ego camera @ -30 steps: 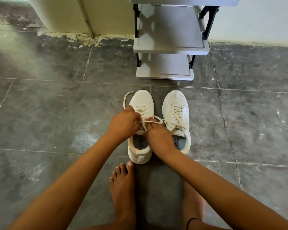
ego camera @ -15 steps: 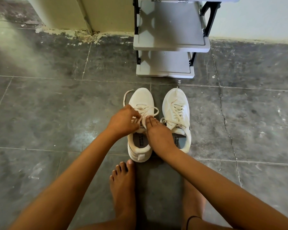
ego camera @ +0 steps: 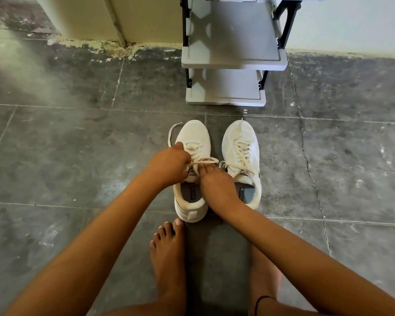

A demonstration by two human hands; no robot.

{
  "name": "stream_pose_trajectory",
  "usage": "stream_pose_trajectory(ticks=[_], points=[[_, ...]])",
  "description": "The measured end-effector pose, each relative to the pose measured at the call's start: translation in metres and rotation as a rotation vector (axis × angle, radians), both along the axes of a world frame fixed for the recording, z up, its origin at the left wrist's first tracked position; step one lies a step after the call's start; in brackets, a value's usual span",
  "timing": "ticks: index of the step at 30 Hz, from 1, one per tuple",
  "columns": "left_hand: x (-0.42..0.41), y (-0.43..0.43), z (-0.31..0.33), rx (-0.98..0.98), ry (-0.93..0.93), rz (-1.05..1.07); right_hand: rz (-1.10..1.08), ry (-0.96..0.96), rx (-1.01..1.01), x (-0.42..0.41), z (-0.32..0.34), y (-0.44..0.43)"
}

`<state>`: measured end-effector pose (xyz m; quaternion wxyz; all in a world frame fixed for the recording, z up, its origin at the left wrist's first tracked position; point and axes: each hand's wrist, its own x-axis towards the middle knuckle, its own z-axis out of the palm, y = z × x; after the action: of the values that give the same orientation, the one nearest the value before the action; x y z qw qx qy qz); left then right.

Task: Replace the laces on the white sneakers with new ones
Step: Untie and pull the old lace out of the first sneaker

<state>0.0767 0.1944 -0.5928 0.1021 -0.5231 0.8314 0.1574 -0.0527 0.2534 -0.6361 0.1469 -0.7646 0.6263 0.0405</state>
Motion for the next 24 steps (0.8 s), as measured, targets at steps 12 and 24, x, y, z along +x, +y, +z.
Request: stream_pose_trajectory(ticks=[12,24], points=[[-0.006,-0.005,0.022,0.008,0.903,0.484,0.009,0.037,0.008,0.003,0.0,-0.001],[-0.006,0.011,-0.013,-0.136,0.139,0.165,0.005,0.015,-0.007,0.001,-0.002,0.0]])
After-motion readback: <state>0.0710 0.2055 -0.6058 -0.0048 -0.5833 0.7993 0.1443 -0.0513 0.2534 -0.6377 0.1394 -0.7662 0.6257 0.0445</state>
